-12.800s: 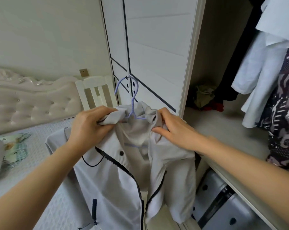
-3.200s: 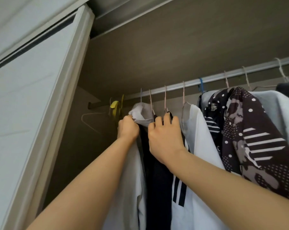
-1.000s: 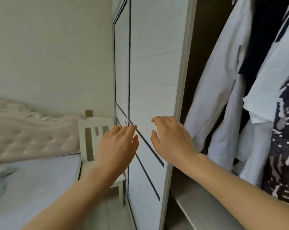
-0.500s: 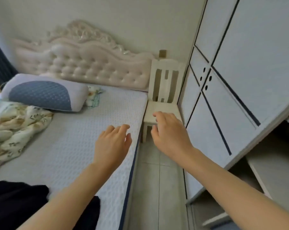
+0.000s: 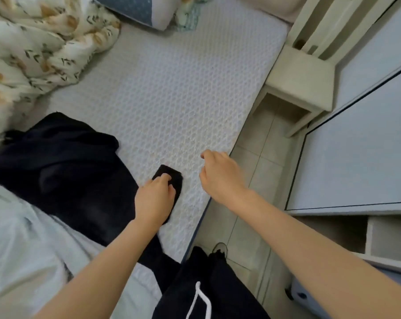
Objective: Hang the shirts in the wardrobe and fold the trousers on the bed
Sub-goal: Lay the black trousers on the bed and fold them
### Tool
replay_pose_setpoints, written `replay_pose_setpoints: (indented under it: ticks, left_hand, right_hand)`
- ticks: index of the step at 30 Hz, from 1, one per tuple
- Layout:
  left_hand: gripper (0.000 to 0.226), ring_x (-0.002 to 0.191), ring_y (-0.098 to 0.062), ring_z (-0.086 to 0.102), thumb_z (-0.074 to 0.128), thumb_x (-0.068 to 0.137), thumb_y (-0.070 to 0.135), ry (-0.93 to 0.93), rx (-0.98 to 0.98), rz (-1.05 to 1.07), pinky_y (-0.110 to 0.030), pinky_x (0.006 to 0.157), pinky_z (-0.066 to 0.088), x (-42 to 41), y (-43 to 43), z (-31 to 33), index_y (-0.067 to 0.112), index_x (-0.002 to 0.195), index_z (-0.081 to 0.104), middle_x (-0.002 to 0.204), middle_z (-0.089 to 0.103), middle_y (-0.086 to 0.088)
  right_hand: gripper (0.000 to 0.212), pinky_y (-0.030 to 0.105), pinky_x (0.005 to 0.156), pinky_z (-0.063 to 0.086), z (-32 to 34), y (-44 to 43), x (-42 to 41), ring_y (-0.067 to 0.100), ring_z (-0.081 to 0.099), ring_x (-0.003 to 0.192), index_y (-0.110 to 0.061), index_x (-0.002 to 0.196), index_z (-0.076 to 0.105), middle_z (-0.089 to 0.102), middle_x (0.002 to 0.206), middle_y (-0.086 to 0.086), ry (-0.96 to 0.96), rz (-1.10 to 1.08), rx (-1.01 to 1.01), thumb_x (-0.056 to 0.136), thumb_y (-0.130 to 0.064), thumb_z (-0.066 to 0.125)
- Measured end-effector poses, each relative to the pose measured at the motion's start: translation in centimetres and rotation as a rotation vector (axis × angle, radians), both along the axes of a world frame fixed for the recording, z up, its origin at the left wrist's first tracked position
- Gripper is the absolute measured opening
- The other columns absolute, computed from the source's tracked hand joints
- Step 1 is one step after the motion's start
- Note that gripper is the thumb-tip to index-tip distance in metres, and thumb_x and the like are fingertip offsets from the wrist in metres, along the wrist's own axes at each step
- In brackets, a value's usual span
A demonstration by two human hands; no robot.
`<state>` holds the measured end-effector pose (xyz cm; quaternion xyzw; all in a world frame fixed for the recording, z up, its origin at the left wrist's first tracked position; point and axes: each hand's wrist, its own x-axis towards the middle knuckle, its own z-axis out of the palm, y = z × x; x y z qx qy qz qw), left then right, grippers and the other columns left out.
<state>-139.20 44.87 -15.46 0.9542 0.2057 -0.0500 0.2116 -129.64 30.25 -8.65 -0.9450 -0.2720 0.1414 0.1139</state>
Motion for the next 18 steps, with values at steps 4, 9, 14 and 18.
replay_pose_setpoints:
  ticks: [4,9,14,18]
  left_hand:
    - [0.03,0.084,-0.024,0.057,0.047,0.097,0.022,0.151,-0.082,0.158,-0.044,0.07,0.052,-3.1,1.9,-5.0,0.014,0.123,0.06,0.084,0.065,0.0]
    - [0.031,0.094,-0.023,0.057,0.045,0.097,0.021,0.293,-0.164,0.404,-0.045,0.075,0.054,-6.8,5.1,-11.2,0.014,0.124,0.059,0.102,0.066,-0.002]
    - [0.037,0.113,-0.035,0.053,0.048,0.098,0.023,0.437,-0.266,0.649,-0.045,0.091,0.048,-10.4,9.5,-17.1,0.007,0.131,0.054,0.129,0.053,-0.015]
    - [0.047,0.107,-0.039,0.058,0.053,0.096,0.022,0.459,-0.407,0.926,-0.047,0.095,0.048,-12.4,13.2,-21.0,0.002,0.138,0.043,0.134,0.047,-0.022]
  right_hand:
    - [0.031,0.039,0.091,0.043,-5.0,3.1,-0.9,0.027,0.048,0.112,-0.009,0.129,0.046,0.057,0.124,0.008,0.129,0.088,-0.074,0.099,-0.017,0.04]
    - [0.029,0.037,0.088,0.043,-11.5,6.5,-1.4,0.028,0.048,0.113,-0.008,0.126,0.048,0.058,0.123,0.009,0.23,0.189,-0.142,0.099,-0.014,0.039]
    - [0.026,0.036,0.082,0.044,-18.0,9.5,-1.7,0.028,0.049,0.111,-0.008,0.123,0.048,0.057,0.118,0.01,0.278,0.337,-0.248,0.099,-0.015,0.041]
    - [0.024,0.034,0.078,0.04,-22.7,12.2,-1.9,0.027,0.048,0.108,-0.009,0.12,0.049,0.054,0.116,0.009,0.355,0.455,-0.32,0.101,-0.02,0.041]
